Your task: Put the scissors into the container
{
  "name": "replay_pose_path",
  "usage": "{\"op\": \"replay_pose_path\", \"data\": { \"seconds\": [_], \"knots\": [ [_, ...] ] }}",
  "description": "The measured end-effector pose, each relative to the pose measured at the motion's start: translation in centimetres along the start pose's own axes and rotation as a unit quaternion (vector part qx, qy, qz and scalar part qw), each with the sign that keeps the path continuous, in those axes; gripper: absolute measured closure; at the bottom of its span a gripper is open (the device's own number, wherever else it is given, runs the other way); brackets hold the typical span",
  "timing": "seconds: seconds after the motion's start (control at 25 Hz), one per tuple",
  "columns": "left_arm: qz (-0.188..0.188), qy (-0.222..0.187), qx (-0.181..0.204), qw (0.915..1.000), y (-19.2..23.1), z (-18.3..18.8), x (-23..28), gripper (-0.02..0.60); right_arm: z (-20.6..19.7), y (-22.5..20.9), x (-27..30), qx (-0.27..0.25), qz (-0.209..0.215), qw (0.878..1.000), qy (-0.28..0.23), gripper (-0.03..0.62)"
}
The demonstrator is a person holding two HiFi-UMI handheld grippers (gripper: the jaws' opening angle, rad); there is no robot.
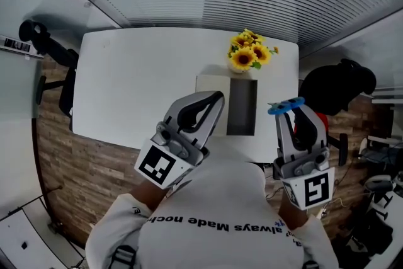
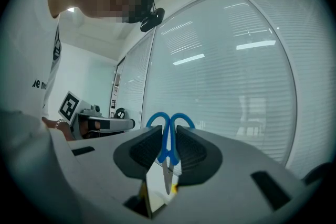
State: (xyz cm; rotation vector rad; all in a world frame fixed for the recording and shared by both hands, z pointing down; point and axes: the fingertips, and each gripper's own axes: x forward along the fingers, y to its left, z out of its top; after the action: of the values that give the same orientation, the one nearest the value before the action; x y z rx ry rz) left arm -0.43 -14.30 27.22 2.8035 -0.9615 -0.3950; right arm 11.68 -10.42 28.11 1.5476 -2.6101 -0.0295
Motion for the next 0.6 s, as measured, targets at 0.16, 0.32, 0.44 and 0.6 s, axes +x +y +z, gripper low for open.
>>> {"op": "replay_pose_path", "data": {
  "seconds": [0.16,0.32,0.44,0.6],
  "knots": [
    [0.001,0.003,0.004,1.0,-0.1,-0.3,0.1,0.563,-0.2,-0.2,-0.1,-0.002,0.001,1.0,-0.003,0.502],
    [0.005,0.003,0.007,1.0,-0.6,-0.6,0.3,0.563,-0.3,-0.7,-0.5,-0.001,0.003,1.0,-0.005,0.502],
    [0.009,0.002,0.009,0.9999,-0.8,-0.8,0.5,0.561,-0.6,-0.9,-0.5,-0.002,0.01,1.0,-0.001,0.502],
    [0.013,0.002,0.011,0.9999,-0.9,-0.9,0.8,0.563,-1.8,-1.1,-0.2,0.002,0.017,1.0,0.014,0.502]
  ]
}}
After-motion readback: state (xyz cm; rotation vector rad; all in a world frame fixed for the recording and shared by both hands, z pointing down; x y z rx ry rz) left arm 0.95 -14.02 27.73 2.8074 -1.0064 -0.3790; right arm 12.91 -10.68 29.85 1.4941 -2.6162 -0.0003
